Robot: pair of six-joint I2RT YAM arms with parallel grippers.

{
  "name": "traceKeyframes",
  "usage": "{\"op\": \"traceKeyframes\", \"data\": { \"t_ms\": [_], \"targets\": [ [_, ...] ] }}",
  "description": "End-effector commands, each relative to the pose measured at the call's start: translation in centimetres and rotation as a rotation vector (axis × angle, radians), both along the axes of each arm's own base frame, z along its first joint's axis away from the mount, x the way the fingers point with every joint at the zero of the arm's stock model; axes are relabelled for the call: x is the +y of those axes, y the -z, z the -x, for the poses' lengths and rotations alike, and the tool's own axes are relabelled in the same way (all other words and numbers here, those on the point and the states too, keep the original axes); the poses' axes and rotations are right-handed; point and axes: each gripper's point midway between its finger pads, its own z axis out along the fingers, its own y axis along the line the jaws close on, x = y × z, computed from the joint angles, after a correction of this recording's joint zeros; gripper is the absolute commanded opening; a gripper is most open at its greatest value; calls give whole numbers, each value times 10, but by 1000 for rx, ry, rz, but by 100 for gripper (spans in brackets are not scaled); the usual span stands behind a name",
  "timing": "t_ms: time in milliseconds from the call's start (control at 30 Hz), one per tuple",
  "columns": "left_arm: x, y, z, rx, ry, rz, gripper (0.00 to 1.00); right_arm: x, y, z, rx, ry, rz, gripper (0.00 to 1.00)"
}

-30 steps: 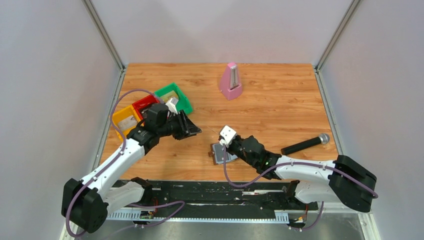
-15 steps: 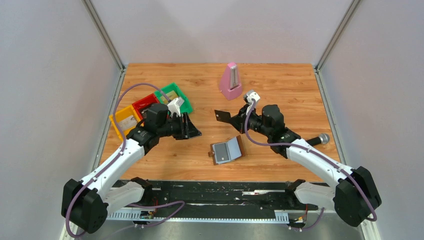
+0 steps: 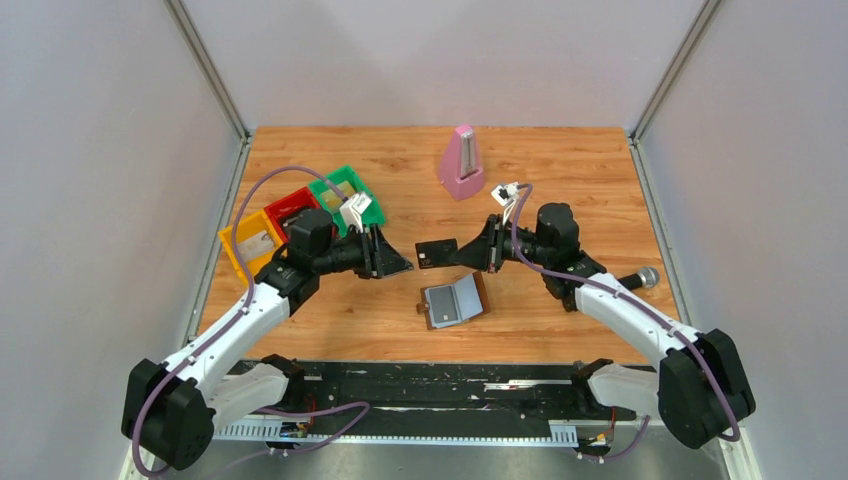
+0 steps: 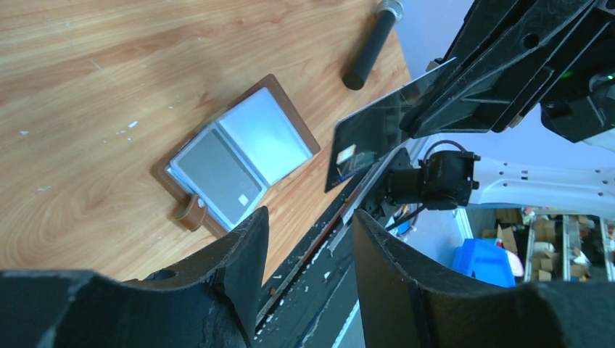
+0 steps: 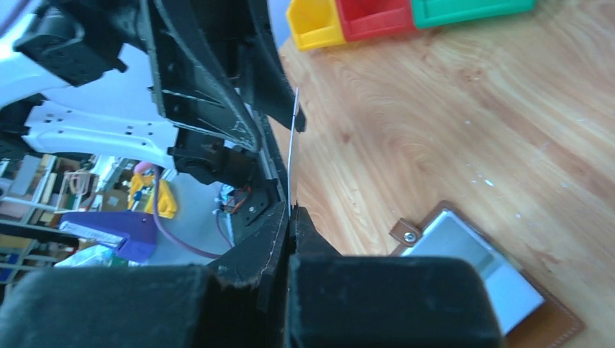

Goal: Take the credit cards out of the card holder
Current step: Place the credit card in the storage box.

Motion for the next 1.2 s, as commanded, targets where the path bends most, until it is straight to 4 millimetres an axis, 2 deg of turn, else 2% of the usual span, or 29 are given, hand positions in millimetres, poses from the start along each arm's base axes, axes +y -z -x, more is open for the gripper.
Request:
{"op": "traceKeyframes", "data": {
  "t_ms": [0,267,333,400,433,467,500,567,633,700,867,1000,1067,1167],
  "targets": [
    [-9,-27,3,-70,42,118,55,6,-22,14,11,-81,-104,0],
    [-21,-45,11,-65,106,268,55,8,-26,14,41,-80,-151,0],
    [-22,-47,13,-50,114,305,52,8,-25,12,43,-67,-154,0],
    [-23,-46,14,-45,114,329,42,8,-24,11,50,-57,-153,0],
    [-23,-48,14,-55,116,339,31,8,-24,11,51,-57,-153,0],
    [-23,-47,14,-51,115,342,25,8,-23,10,54,-54,-152,0],
    [-23,-47,14,-48,113,342,16,8,-22,10,57,-52,-151,2],
    [-23,-47,13,-49,106,342,5,8,-20,10,65,-50,-145,4],
    [-23,-48,11,-53,97,342,0,8,-17,9,73,-49,-141,6],
    [-22,-49,10,-55,92,344,0,8,-16,8,77,-46,-139,8],
    [-18,-47,3,-51,62,328,0,7,-13,6,80,-28,-126,25],
    [-4,-42,-9,-44,-7,298,0,0,-13,2,84,21,-120,49],
    [7,-37,-17,-44,-47,268,0,-2,-15,2,78,35,-116,62],
    [33,-32,-35,-49,-135,210,0,-7,-19,4,54,53,-111,74]
  ]
}}
